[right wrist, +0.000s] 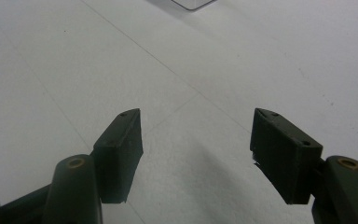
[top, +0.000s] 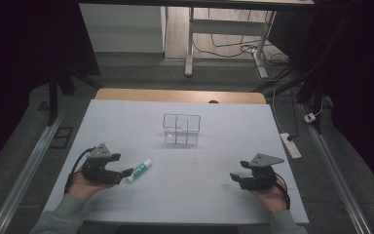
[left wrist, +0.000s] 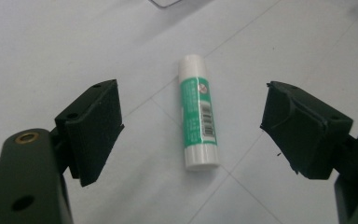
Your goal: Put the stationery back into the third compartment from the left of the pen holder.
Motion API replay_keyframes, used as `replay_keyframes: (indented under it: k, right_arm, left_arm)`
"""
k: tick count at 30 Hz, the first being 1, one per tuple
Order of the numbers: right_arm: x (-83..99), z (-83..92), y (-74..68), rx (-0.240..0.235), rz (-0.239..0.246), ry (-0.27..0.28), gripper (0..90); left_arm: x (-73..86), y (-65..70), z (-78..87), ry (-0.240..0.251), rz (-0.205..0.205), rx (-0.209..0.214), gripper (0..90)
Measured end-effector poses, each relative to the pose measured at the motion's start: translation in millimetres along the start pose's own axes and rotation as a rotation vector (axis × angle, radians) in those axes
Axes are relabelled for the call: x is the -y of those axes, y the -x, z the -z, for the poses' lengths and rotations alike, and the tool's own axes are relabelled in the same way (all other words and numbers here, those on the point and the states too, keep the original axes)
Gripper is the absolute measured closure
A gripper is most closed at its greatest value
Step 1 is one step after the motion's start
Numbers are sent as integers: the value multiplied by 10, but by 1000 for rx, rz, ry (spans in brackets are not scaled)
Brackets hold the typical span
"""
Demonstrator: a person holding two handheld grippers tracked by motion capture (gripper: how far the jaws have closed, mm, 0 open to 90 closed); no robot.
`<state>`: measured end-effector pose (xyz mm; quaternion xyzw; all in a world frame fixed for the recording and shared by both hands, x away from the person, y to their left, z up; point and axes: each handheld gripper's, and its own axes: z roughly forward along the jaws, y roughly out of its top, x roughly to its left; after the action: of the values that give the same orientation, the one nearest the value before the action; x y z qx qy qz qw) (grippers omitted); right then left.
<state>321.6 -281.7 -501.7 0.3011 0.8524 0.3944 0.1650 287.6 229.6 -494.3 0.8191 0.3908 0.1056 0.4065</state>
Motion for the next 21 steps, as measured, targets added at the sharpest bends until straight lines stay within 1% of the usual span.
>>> replay_keyframes:
  k: [2, 7, 9, 10, 16, 18, 21]
  right_arm:
    - [2, 3, 5, -1, 1, 1, 345]
    - [2, -8, 10, 2, -6, 0, 345]
    - [3, -11, 7, 4, 3, -8, 346]
    - [4, -10, 2, 8, 4, -12, 345]
    - [-1, -17, 10, 14, 1, -8, 346]
    - [-6, -30, 19, 12, 3, -14, 345]
    - [-11, -45, 17, 16, 12, -24, 345]
  left_arm:
    - [-7, -3, -18, -3, -1, 0, 198]
    - [-18, 25, -39, -11, -20, 6, 198]
    - [-40, 29, -40, -8, -24, 8, 199]
    - [-59, 36, -42, -6, -21, 9, 199]
    - [-205, 89, -55, -4, -54, 14, 200]
    - [-253, 98, -77, -15, -56, 9, 201]
    - [-324, 99, -126, -34, -47, 3, 204]
